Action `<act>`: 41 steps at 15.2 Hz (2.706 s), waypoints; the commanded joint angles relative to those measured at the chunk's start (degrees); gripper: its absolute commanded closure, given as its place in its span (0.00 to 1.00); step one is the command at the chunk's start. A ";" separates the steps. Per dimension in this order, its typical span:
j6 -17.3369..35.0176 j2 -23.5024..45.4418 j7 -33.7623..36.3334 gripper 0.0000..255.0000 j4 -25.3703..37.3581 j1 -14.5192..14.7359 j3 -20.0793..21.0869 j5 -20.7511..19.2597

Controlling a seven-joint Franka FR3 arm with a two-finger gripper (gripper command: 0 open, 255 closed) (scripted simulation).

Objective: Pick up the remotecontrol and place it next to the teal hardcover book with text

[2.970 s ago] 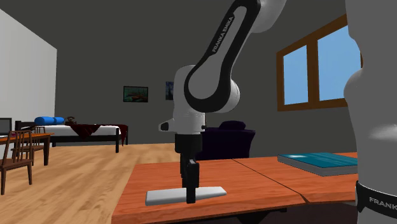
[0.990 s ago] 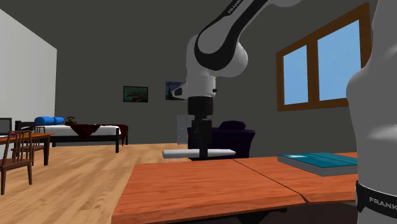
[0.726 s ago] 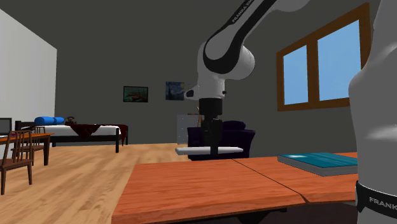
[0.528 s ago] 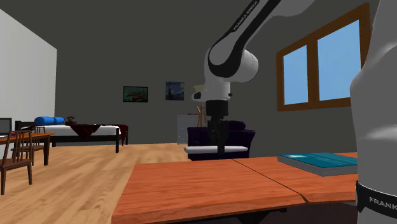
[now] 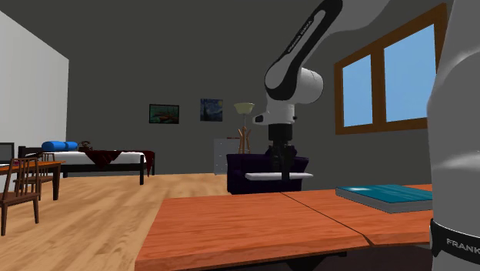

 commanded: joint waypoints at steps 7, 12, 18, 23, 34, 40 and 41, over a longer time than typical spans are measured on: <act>-0.89 7.10 -14.34 1.00 7.91 -4.38 -8.13 1.94; -2.18 13.40 -23.71 1.00 14.82 -7.07 -11.94 5.81; -0.02 18.68 -28.83 1.00 17.09 -8.67 -12.71 9.71; 3.53 21.96 -30.81 1.00 16.29 -9.14 -12.05 12.51; 9.03 27.82 -34.55 1.00 15.76 -10.61 -9.94 17.81; 9.02 27.82 -34.55 0.00 15.76 -10.61 -9.94 17.80; 9.03 27.82 -34.55 0.00 15.76 -10.61 -9.94 17.80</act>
